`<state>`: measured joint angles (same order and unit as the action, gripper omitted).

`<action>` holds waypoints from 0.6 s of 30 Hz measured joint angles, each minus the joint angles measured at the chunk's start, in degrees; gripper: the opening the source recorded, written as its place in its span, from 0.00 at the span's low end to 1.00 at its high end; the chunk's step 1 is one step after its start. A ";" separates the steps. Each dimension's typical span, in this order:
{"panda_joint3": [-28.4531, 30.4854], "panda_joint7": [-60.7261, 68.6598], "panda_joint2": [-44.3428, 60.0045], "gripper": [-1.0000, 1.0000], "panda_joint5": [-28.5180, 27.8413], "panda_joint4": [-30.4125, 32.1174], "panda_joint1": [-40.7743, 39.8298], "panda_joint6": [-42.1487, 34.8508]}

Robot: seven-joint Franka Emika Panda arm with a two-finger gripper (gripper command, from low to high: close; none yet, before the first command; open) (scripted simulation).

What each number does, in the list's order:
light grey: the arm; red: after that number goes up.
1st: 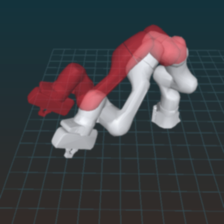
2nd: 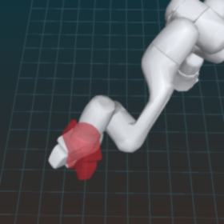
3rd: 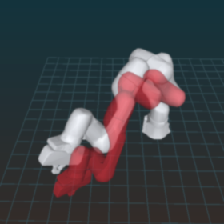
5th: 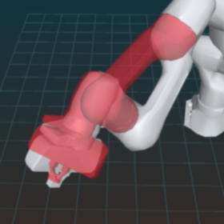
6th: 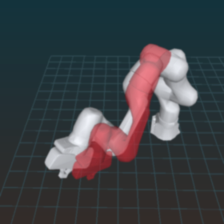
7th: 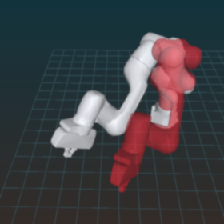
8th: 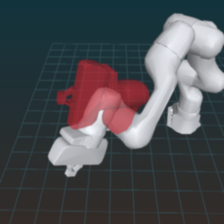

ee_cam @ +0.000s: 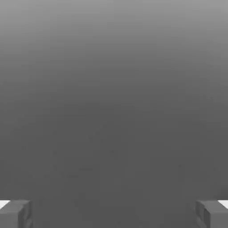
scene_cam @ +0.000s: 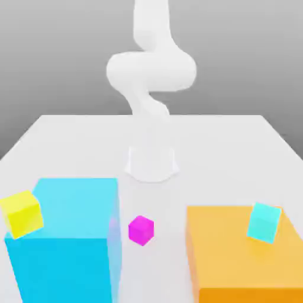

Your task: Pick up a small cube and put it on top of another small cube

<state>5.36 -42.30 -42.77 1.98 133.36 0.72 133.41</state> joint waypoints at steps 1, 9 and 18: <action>2.54 2.06 1.74 0.50 0.74 1.08 0.25 1.08; 22.65 20.17 16.12 0.50 6.50 10.77 1.45 10.74; 38.07 41.95 33.62 0.50 9.30 23.50 1.24 22.67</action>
<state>43.43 -0.34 -9.15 11.28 156.86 1.96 156.08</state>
